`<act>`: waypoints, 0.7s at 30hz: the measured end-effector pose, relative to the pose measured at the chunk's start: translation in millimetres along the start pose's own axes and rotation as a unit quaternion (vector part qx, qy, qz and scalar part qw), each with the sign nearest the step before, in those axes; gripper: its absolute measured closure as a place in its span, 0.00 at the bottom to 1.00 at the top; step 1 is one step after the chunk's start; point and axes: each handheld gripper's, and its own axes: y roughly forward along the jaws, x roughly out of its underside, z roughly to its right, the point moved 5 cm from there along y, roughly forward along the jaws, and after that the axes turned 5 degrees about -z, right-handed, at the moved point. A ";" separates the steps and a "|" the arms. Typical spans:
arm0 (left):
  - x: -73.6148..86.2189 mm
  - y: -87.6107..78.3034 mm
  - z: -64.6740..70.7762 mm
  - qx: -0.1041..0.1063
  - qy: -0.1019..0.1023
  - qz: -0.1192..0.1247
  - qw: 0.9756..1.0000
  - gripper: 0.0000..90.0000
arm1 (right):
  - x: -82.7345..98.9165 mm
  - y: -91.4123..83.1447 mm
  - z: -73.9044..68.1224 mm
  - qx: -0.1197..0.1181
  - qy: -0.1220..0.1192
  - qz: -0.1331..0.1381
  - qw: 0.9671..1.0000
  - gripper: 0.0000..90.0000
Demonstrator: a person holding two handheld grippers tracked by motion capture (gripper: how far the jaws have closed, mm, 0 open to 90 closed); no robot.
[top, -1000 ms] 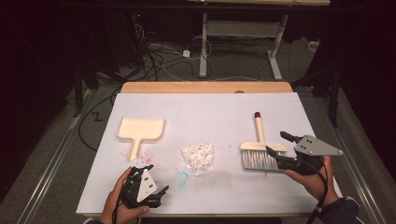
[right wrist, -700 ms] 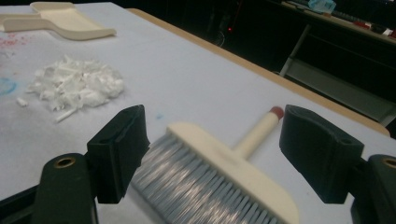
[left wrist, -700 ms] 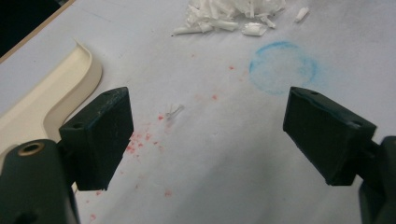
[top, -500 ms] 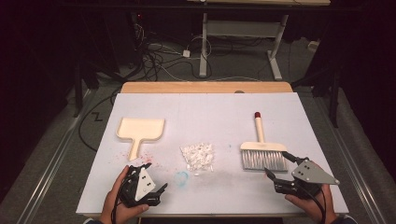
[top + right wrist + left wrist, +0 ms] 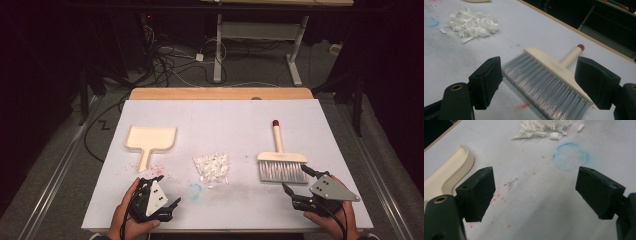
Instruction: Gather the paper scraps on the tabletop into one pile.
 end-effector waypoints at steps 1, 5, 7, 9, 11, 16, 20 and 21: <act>0.0 0.2 0.0 0.001 0.000 -0.001 1.000 0.17 | 0.2 0.3 -0.3 0.000 -0.002 -0.001 1.000 0.25; 0.2 0.7 0.6 0.001 0.002 -0.003 1.000 0.17 | 0.3 1.0 -0.7 0.000 -0.004 -0.002 1.000 0.25; 0.3 0.8 0.9 0.000 0.003 -0.003 1.000 0.17 | 0.4 1.3 -0.6 -0.001 -0.004 -0.002 1.000 0.25; 0.4 0.8 1.0 0.001 0.002 -0.003 1.000 0.17 | 0.5 1.4 -0.5 0.000 -0.003 -0.003 1.000 0.25; 0.5 1.1 0.9 0.000 0.003 -0.004 1.000 0.17 | 0.0 1.3 -0.4 0.000 -0.004 -0.001 1.000 0.26; 0.7 1.5 0.6 -0.001 0.004 -0.007 1.000 0.17 | -0.4 1.7 0.8 -0.001 -0.004 0.000 1.000 0.26; 0.2 2.3 0.0 -0.001 0.003 -0.007 1.000 0.17 | -0.3 2.0 1.1 -0.001 -0.002 -0.001 1.000 0.26; 0.1 2.5 0.0 -0.001 0.004 -0.008 1.000 0.17 | -0.3 2.1 1.3 -0.001 -0.003 -0.002 1.000 0.26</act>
